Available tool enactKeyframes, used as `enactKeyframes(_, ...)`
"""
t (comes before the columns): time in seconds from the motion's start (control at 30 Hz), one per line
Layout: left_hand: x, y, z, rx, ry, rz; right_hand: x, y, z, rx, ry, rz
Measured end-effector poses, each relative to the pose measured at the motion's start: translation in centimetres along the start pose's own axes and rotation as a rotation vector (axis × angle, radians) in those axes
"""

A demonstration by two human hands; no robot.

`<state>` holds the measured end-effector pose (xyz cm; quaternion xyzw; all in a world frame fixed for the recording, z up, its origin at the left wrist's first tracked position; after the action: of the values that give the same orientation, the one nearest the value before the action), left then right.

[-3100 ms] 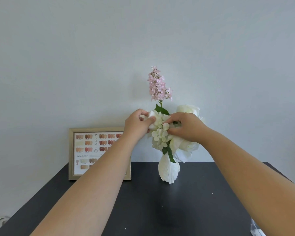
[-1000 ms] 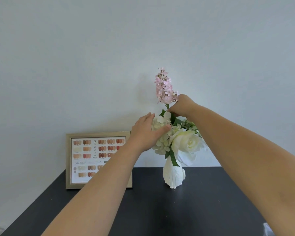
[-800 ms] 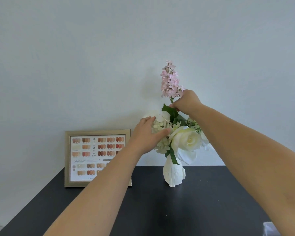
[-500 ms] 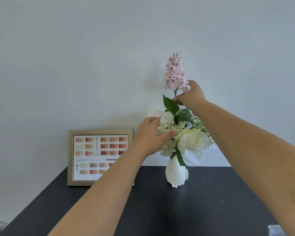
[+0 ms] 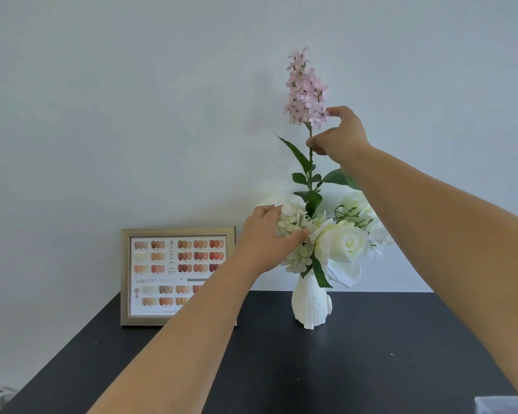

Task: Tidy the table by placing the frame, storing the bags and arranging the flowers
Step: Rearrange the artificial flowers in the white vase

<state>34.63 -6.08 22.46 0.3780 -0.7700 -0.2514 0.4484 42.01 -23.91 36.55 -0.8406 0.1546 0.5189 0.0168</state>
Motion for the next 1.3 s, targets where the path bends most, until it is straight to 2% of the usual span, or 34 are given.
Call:
enactKeyframes(0.2,-0.1,-0.2,0.0,-0.001,0.015,0.010,1.1,0.1,0.5,-0.058,-0.031,-0.001)
enactKeyframes(0.53,-0.1,-0.1,0.1,0.007,0.043,0.056,4.0,-1.6,2.7,-0.219,-0.075,0.190)
enactKeyframes(1.0,-0.1,0.0,0.1,0.017,0.044,0.093,5.5,-2.4,3.3,-0.212,-0.044,0.378)
enactKeyframes(1.13,0.0,0.1,0.1,0.011,0.037,0.112,6.8,-3.8,4.7,-0.277,-0.046,0.512)
enactKeyframes(1.3,-0.1,0.2,0.0,0.008,0.027,0.099,7.8,-4.5,4.3,-0.329,-0.054,0.545)
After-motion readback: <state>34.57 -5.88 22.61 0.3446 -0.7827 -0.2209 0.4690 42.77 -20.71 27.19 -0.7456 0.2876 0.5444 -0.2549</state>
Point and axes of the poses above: each hand's wrist, its own z-axis away from the middle knuckle, its own y-axis out of the back of the hand, x = y × z, the point moved 9 cm from there along -z, towards the middle knuckle, and after that the axes turned 3 degrees about -z, right-handed, at the moved point
